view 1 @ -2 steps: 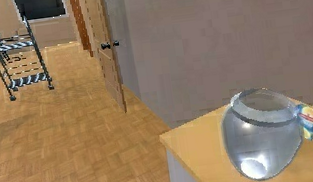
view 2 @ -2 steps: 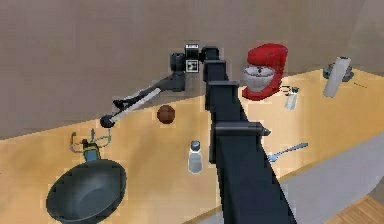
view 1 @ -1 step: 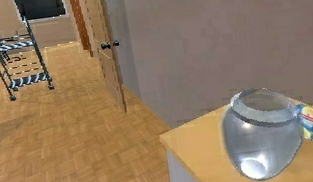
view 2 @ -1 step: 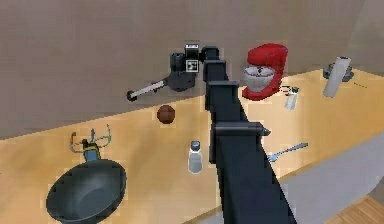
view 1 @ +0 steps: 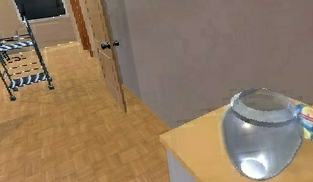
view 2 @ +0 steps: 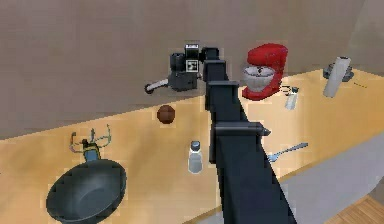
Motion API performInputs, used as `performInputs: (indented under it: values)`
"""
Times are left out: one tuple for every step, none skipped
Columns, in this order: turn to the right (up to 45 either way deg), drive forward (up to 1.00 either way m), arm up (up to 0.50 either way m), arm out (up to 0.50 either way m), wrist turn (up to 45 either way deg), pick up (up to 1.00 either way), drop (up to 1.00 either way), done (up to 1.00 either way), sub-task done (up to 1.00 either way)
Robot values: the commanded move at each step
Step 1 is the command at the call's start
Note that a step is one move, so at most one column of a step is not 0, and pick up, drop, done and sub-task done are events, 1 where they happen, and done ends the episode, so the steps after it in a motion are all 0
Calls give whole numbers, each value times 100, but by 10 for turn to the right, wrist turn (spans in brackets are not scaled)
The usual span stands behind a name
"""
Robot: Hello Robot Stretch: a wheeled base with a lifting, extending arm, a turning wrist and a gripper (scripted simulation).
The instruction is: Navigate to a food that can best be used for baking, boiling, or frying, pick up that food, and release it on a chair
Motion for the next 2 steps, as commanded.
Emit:
performInputs:
  values:
    - [0,0,-12,0,0,0,0,0,0]
    - [0,0,0,0,0,100,0,0,0]
